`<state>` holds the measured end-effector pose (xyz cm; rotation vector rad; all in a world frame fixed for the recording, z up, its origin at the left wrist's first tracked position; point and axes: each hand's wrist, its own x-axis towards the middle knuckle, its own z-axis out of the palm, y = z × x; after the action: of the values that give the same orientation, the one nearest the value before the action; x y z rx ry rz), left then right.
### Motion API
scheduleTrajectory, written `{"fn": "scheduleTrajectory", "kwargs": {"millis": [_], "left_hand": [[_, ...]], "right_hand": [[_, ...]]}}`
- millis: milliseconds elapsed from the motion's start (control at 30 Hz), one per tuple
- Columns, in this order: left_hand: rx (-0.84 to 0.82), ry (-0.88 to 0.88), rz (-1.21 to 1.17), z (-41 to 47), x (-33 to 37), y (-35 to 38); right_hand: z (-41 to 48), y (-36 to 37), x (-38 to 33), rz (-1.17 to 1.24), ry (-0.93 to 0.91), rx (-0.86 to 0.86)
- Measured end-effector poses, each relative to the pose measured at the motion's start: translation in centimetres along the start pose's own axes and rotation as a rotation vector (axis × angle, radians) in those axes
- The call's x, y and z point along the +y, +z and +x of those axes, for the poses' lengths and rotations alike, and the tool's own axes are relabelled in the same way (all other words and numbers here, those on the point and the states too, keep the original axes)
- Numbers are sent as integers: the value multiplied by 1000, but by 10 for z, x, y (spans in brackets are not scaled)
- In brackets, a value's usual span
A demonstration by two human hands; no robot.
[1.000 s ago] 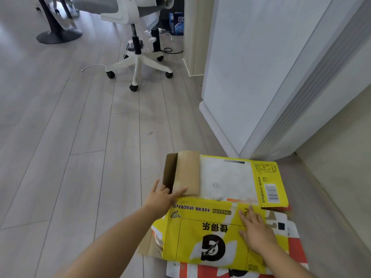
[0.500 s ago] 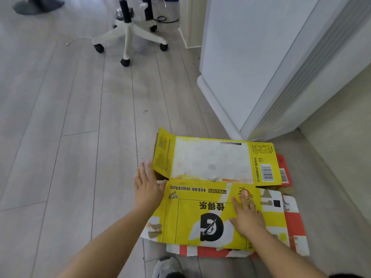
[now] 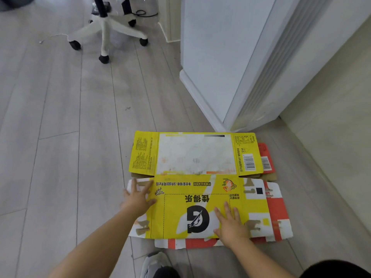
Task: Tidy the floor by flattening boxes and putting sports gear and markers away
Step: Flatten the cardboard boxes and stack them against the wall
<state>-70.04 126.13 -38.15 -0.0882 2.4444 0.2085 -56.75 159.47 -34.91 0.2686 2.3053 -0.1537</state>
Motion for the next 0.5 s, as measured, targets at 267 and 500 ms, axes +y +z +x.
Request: {"fn": "scheduleTrajectory", "kwargs": {"millis": [267, 500], "left_hand": [[44, -22, -169, -19, 17, 10], [-35, 60, -151, -39, 64, 27]], "right_hand": [[-17, 15, 9, 225, 195, 107], [-26, 8, 40, 384, 356, 208]]}}
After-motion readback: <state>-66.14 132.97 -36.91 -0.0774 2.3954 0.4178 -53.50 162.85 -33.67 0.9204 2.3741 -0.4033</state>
